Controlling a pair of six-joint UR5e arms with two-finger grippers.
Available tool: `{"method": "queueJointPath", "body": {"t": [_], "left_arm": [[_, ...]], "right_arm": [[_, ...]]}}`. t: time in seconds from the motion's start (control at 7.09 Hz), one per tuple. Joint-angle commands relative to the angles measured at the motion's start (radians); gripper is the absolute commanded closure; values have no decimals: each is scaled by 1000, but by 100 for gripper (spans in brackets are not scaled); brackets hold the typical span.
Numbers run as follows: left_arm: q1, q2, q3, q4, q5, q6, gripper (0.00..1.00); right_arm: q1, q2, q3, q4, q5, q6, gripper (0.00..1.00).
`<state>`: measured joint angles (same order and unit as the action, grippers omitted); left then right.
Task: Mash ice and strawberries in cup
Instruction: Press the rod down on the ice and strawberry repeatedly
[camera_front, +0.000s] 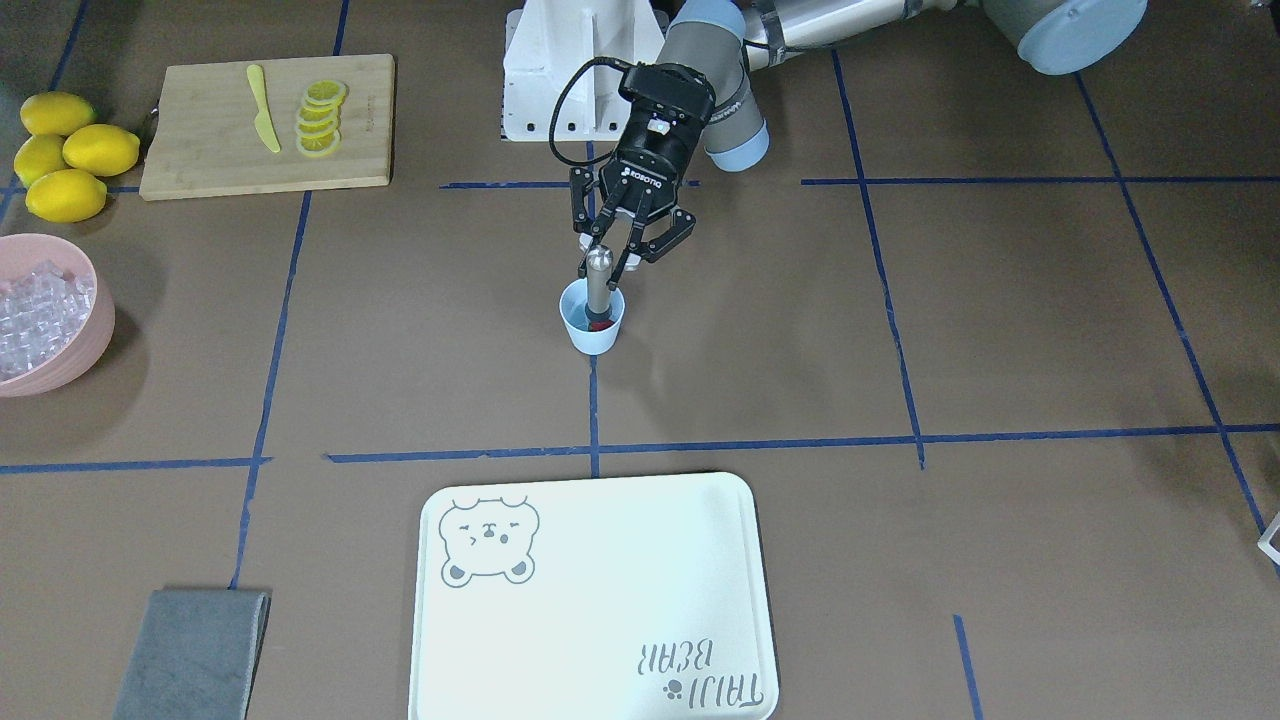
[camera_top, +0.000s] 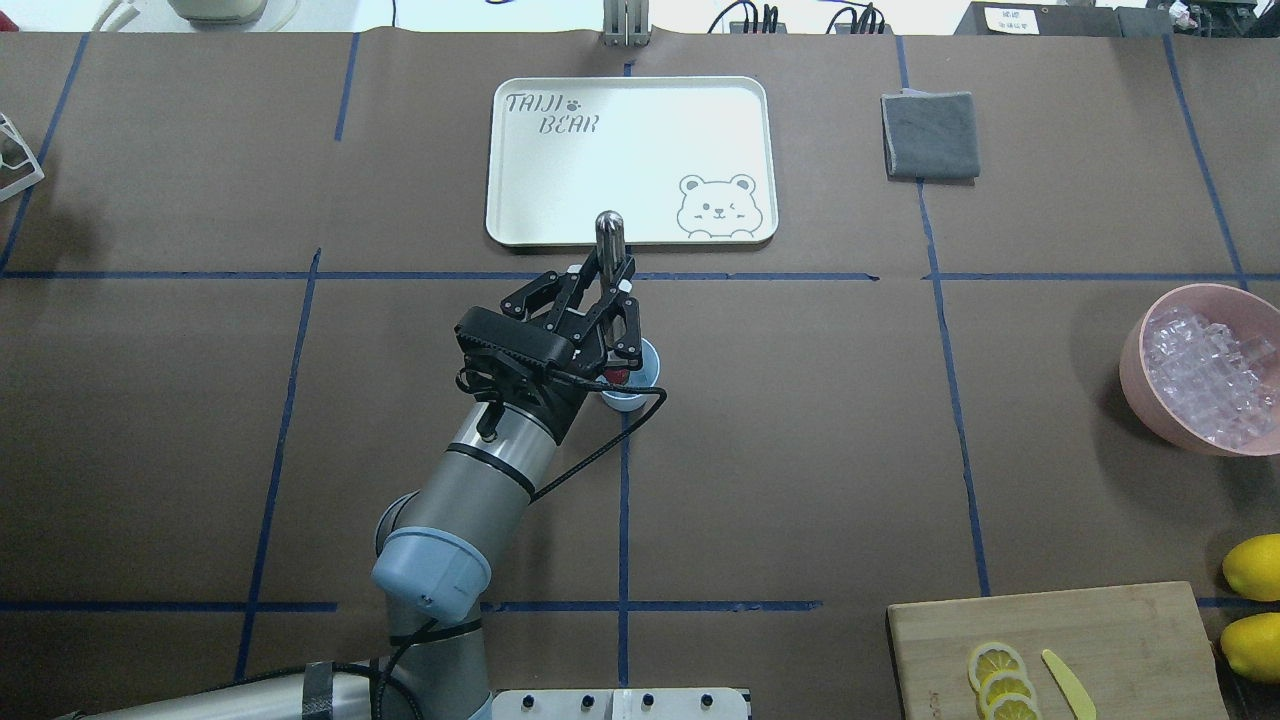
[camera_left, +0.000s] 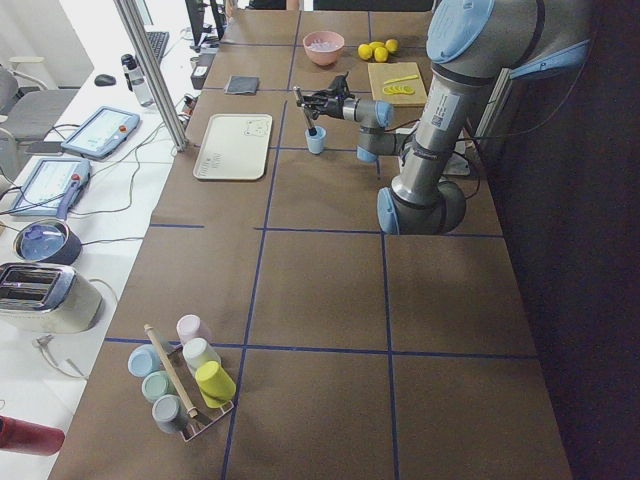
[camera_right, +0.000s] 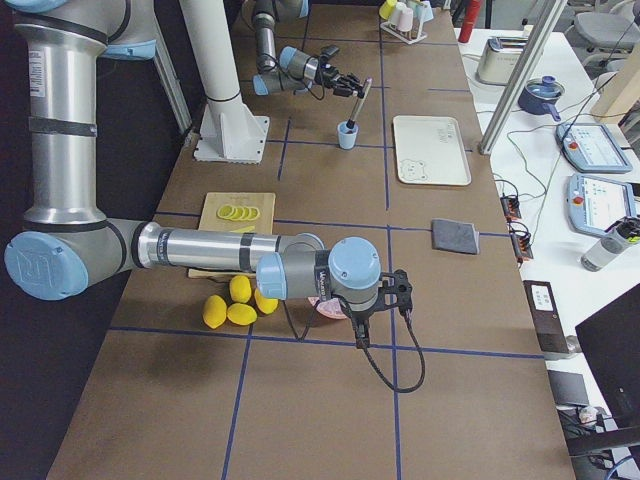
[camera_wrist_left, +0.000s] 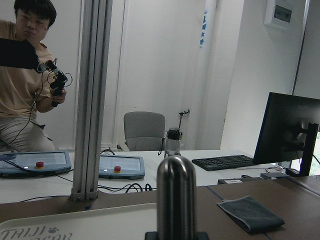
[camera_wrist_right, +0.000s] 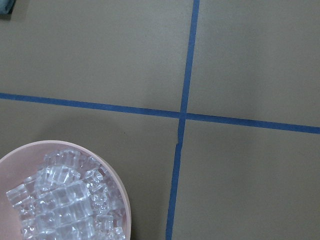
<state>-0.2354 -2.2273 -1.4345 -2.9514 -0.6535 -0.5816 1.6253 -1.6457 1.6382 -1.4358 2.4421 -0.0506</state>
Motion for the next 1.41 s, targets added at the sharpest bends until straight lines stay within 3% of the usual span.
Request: {"method": "queueJointPath", "body": {"t": [0.0, 1.27], "left_arm": [[4, -2, 12, 0, 0, -9, 100], [11, -14, 52, 0, -2, -44, 100]], "right_arm": [[-1, 1, -6, 0, 0, 0, 1], [-2, 0, -15, 0, 2, 0, 1]]}}
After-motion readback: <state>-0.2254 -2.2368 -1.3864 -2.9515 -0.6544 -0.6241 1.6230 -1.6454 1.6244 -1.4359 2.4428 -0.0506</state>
